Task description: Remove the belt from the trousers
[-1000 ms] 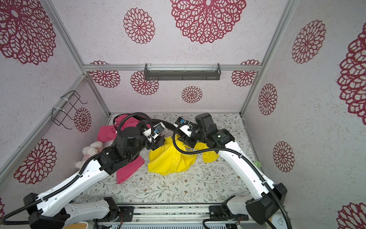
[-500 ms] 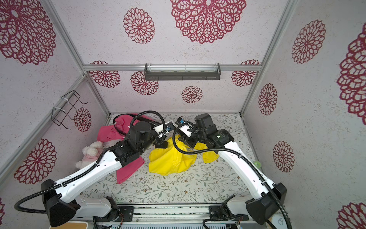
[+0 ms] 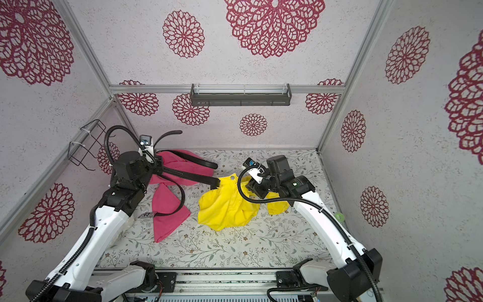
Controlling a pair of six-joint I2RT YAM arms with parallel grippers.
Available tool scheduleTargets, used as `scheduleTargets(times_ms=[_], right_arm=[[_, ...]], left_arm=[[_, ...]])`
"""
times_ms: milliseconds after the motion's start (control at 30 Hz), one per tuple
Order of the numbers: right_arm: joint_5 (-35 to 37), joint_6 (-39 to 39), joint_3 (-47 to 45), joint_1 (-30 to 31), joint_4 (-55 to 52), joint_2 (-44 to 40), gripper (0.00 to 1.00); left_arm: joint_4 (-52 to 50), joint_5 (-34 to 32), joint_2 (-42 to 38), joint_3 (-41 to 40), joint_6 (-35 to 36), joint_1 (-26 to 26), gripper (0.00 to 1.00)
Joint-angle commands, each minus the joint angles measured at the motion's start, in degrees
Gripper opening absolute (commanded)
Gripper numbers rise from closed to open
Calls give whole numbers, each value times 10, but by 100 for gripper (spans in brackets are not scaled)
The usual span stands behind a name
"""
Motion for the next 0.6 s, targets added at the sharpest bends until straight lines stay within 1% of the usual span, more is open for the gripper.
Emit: scheduleTargets(times_ms=[0,33,67,100,133,167,200,233,300,400,500,567], right_arm=[[28,15,31,-18,4,-18,0],[25,19,40,-18,3,-14,0],[25,24,48,-18,5,-11,0],[29,29,55,-18,7,-11,0],[38,36,66,-18,8,-8,0],[50,45,78,-18,8,-6,0],[59,50,90,-18,5,-3,0],[68,56,103,-18,0,1,0],[81,68,130,-18,-11,10,0],[92,82,164,-18,-25,24,0],[91,98,186,-18,-23,33,0],[89,110,197,-18,-16,38,0]], left_arm=[[-41,59,32,6,-95,31,0],[-54,99,49,18,-104,29,7],[-70,125,72,32,-114,23,33],[-90,138,92,49,-122,16,58],[-122,137,116,74,-130,2,77],[-150,122,136,96,-136,-18,91],[-168,110,148,112,-139,-36,99],[-181,90,151,122,-145,-55,97],[-174,72,129,119,-151,-95,98],[-140,76,72,108,-170,-157,97],[-60,118,40,70,-184,-230,97],[-6,166,54,41,-209,-263,97]])
